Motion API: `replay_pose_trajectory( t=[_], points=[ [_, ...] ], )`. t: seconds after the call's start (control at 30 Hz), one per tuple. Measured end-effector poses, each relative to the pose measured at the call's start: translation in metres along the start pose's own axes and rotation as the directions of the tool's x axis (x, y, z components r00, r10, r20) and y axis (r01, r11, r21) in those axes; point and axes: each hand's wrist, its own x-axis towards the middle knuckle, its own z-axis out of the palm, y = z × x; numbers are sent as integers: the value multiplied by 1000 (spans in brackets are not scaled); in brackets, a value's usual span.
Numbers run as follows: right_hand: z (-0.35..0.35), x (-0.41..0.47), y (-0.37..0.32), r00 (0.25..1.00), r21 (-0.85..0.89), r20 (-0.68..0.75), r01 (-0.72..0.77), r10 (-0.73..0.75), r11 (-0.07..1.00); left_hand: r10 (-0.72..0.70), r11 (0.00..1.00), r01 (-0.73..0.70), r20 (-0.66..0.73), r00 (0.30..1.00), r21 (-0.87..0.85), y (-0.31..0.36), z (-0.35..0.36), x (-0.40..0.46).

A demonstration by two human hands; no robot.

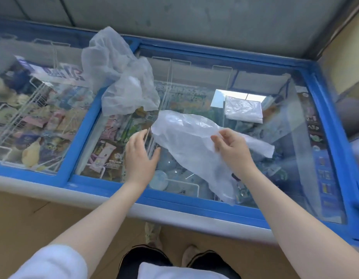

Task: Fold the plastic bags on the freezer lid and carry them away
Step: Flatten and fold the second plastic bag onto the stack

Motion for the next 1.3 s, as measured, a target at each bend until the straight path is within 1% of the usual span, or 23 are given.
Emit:
replay_pose_trajectory(
  t=[0.1,0.17,0.23,0.27,0.33,0.43,0.53,0.6,0.67,0.73,0.77,0.8,0.87,0.9,0.93,1.03,1.1,1.13,1.17,1.2,1.23,1.27,1.3],
  points=[
    [-21,3,-7,992,56,70,-111,107,992,11,987,7,111,994,-161,16,8,11],
    [-34,5,-9,974,18,186,-135,129,991,5,964,38,160,987,-265,25,14,18],
    [-44,4,-10,936,-69,322,-128,143,989,-18,924,85,179,984,-374,33,19,27],
    [-47,3,-11,918,-112,370,-108,142,988,-24,913,94,178,984,-396,35,20,32],
    [-51,2,-14,905,-163,409,-59,122,985,3,943,54,168,986,-329,38,20,44],
    [-51,6,-13,927,-209,366,-4,82,978,143,987,-125,198,970,-103,40,22,60],
    [-50,13,-8,928,-227,366,17,68,974,244,962,-262,193,950,74,38,28,74],
    [-49,16,-6,921,-183,386,24,50,983,273,954,-293,238,932,54,39,33,83],
    [-49,19,-7,924,-120,383,28,20,992,284,952,-306,339,897,13,38,38,89],
    [-48,23,-6,936,-121,352,24,20,992,281,948,-316,385,879,30,38,40,93],
    [-47,25,-4,948,-178,317,30,29,984,274,950,-309,366,889,39,36,39,94],
    [-49,27,0,959,-295,279,37,49,955,264,956,-291,324,908,39,33,37,94],
    [-53,31,13,980,-546,191,57,58,836,234,968,-247,219,947,34,23,28,93],
    [-56,32,22,988,-614,138,26,75,789,210,975,-220,178,961,37,15,22,92],
    [-60,32,28,994,-634,56,-41,98,772,180,981,-188,157,971,41,6,16,89],
    [-62,23,40,975,-574,-171,-214,140,790,64,996,-73,168,984,44,-20,7,73],
    [-57,16,46,942,-468,-228,-327,245,821,-100,995,101,177,979,3,-25,8,62],
    [-54,13,48,909,-320,-224,-409,351,855,-194,978,205,199,961,-36,-23,8,58],
    [-51,11,48,863,-117,-191,-493,468,862,-270,951,297,240,932,-83,-20,10,55],
    [-49,9,51,807,130,-130,-561,575,817,-319,921,367,291,902,-128,-17,10,52],
    [-49,8,56,755,344,-59,-599,654,723,-342,899,410,339,877,-153,-14,10,50],
    [-50,7,59,730,474,13,-606,683,639,-349,889,431,379,857,-156,-13,9,47],
    [-50,3,61,743,529,79,-597,665,603,-350,885,442,415,840,-149,-11,8,45]
  ],
)
